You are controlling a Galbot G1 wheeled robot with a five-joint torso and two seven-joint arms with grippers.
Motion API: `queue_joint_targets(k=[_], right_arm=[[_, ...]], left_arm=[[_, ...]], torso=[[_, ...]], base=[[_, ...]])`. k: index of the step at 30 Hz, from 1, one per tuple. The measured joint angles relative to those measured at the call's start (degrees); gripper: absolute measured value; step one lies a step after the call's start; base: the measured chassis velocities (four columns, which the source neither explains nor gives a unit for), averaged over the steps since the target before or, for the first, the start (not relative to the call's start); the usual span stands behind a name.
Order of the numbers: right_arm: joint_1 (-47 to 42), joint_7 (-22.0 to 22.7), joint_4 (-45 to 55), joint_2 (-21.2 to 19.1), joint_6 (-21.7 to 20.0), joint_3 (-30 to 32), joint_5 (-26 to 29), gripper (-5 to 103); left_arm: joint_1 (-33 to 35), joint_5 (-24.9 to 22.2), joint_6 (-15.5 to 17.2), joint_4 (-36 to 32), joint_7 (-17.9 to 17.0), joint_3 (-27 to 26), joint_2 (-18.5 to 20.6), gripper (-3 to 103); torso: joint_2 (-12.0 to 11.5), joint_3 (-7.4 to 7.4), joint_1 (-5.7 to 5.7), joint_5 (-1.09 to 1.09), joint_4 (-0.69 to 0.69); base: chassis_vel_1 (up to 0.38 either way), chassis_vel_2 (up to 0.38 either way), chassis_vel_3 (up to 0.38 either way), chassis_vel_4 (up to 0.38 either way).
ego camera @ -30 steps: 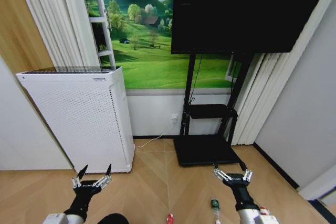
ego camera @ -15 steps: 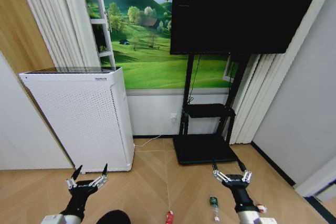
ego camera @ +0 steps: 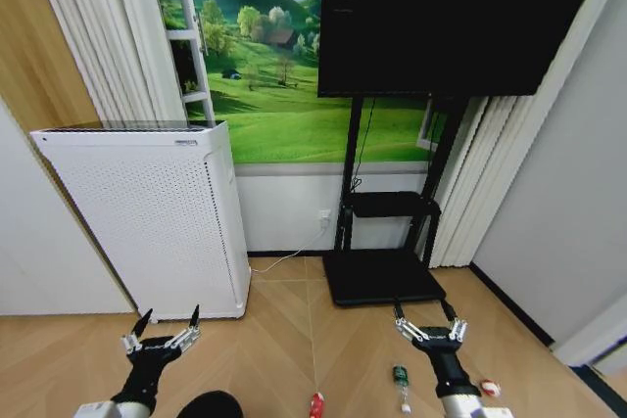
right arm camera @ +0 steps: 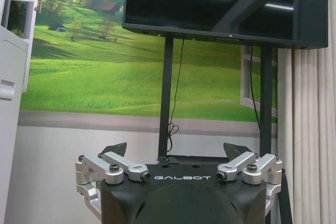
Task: Pick up the trash bin and place the garbage on the floor into it.
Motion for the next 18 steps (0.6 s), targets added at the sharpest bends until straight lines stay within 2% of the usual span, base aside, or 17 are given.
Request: queue_joint_targets(k=[18], right_arm=[[-0.26, -0.06, -0.66, 0.21, 2.02, 0.29, -0.66, 100]], left_arm=[[0.12, 0.42, -0.5, 0.27, 0.53, 0.8, -0.41, 100]], torso=[[-4.28, -2.61, -1.68, 0.0, 0.0]], base=[[0.0, 0.0, 0.0, 0.0]])
